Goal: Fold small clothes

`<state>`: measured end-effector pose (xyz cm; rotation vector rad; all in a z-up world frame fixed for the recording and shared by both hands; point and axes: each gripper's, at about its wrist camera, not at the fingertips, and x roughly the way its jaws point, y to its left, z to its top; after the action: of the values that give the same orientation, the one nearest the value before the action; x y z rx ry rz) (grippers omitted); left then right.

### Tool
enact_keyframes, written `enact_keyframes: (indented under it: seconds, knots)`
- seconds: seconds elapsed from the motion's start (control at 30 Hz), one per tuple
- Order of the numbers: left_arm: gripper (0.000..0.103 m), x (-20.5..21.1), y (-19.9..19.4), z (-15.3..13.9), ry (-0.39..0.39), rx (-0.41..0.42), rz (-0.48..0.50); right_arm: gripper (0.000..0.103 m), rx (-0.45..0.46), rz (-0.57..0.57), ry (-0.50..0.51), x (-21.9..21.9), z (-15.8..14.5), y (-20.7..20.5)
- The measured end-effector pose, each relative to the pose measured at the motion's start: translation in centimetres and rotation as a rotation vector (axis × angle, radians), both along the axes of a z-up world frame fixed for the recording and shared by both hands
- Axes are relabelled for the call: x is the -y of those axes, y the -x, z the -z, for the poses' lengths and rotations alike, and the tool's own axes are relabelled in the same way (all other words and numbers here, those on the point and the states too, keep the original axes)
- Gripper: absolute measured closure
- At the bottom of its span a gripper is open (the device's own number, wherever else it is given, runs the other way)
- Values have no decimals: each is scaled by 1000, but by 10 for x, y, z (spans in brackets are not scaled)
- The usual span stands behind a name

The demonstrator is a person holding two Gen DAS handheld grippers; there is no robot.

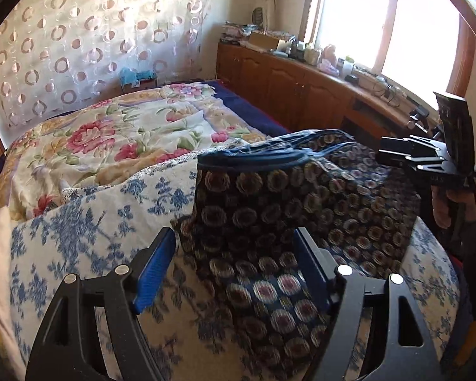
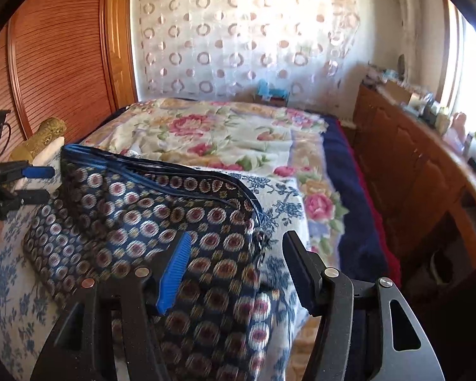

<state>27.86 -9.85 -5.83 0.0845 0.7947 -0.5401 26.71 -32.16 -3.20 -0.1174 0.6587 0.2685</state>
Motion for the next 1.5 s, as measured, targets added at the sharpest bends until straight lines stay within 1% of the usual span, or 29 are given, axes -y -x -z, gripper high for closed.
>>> enact_keyframes:
  seconds: [0.1,0.17,0.2,0.23,0.27,0.3,0.4,0.47,0.57,0.67,0.77,0.87,0.9,0.97,1.03,1.1,1.17,1.23,1.33,1.5]
  knots:
    - [27,2,-15,5,-3,-19,-13,41,-58,-5,-40,9,4,-30]
    - [27,1,-21,8,2,-28,-18,52,-87,-17,-61,12,5,-41]
    - [27,0,-23,9,1,-29,-25,65,-100,-29,-71,13,5,-45]
    - [27,0,-25,11,-1,-28,-36,88,-106,-40,-74,14,4,-49]
    - [27,-1,-26,13,-6,-25,-48,99,-105,-47,-67,13,4,-50]
    - [27,-2,-27,14,-14,-18,-61,100,-89,-52,-54,12,1,-51]
    - [27,-6,-33,21,-107,22,-142,101,-13,-47,-42,11,-11,-49]
    - [27,-12,-37,26,-133,34,-176,101,28,-27,-6,8,-17,-52]
    - [27,-22,-41,32,-131,7,-205,102,38,10,27,8,-17,-63]
    - [27,-27,-38,28,-117,14,-217,101,-7,35,57,7,-8,-77]
    - [27,-27,-33,21,-88,13,-200,101,-36,49,76,2,-3,-85]
    - [27,-24,-26,17,-56,0,-164,101,-21,49,61,-5,-12,-80]
    - [27,-22,-26,17,-53,-3,-155,101,-11,56,58,-7,-16,-76]
    - [27,-19,-21,17,-52,-5,-137,89,2,67,67,-7,-20,-68]
    - [27,-17,-20,17,-53,-6,-128,59,24,61,93,-11,-22,-56]
    - [27,-16,-19,17,-53,-7,-124,49,30,47,74,-13,-23,-45]
    - [27,-15,-20,18,-54,-9,-122,43,27,41,70,-15,-21,-35]
    - [27,-15,-21,18,-57,-10,-121,35,25,41,66,-14,-17,-25]
    - [27,-15,-21,18,-59,-11,-121,31,-4,41,35,-8,-12,-18]
    - [27,-14,-20,21,-62,-17,-120,29,-50,73,35,6,-2,-20]
